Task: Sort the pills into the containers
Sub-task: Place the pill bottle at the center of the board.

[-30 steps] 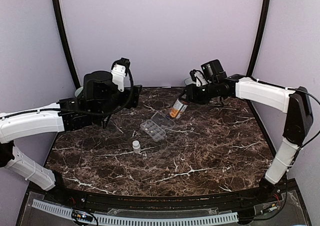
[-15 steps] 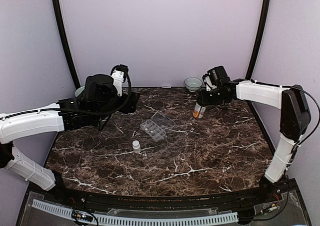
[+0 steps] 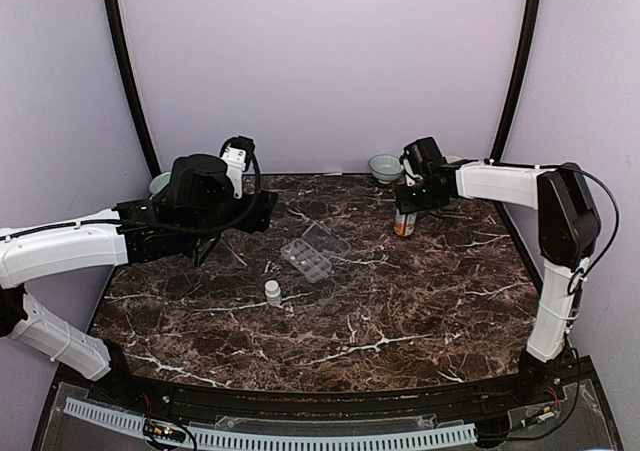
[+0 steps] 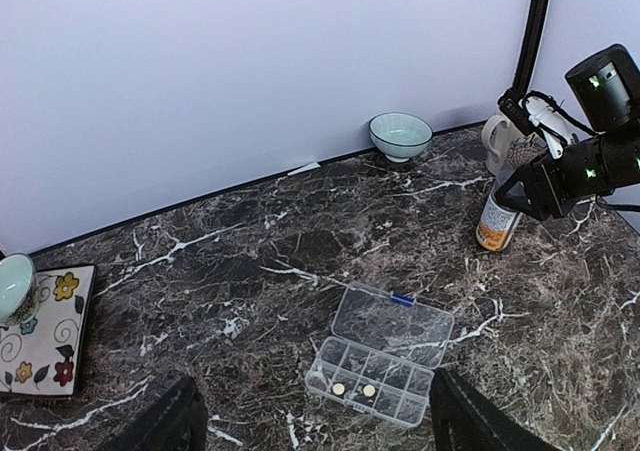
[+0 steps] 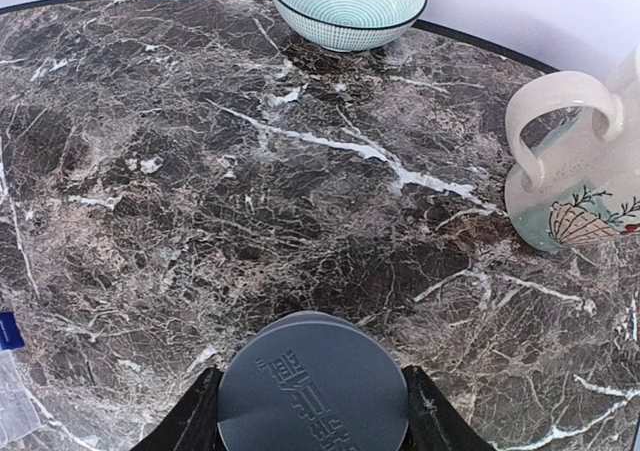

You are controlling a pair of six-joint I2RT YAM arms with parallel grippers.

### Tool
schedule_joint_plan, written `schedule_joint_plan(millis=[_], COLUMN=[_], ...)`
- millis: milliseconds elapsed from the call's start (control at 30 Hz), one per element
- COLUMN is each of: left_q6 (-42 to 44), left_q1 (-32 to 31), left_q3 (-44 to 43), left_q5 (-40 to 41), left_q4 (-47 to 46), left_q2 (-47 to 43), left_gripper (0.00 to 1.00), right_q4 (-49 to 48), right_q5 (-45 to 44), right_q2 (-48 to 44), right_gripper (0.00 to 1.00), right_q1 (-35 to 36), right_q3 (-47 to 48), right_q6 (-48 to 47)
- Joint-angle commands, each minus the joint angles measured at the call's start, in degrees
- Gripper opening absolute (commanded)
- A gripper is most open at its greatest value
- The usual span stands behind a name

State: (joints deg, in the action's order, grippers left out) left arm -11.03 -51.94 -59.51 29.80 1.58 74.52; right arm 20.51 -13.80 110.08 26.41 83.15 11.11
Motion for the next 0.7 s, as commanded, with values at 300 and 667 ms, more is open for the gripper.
schedule_joint_plan(millis=[300,667], left_q6=[-0.39,-0.10], left_q1=[0.92,1.38], left_q3=[0.68,0.34], left_q5=[-0.60,-1.45], left_q4=[0.00,-0.44], left_q2=[-1.59,-0.92], left_gripper=[0.79,0.79], right_q4=[-1.97,-1.46], right_q5=[-0.56,1.73], right_q2=[0.84,0.57], right_gripper=[0.38,0.44], right_q1=[-0.40,-0.70], right_q3=[0.52,0.14], right_q6=[-0.05,1.02])
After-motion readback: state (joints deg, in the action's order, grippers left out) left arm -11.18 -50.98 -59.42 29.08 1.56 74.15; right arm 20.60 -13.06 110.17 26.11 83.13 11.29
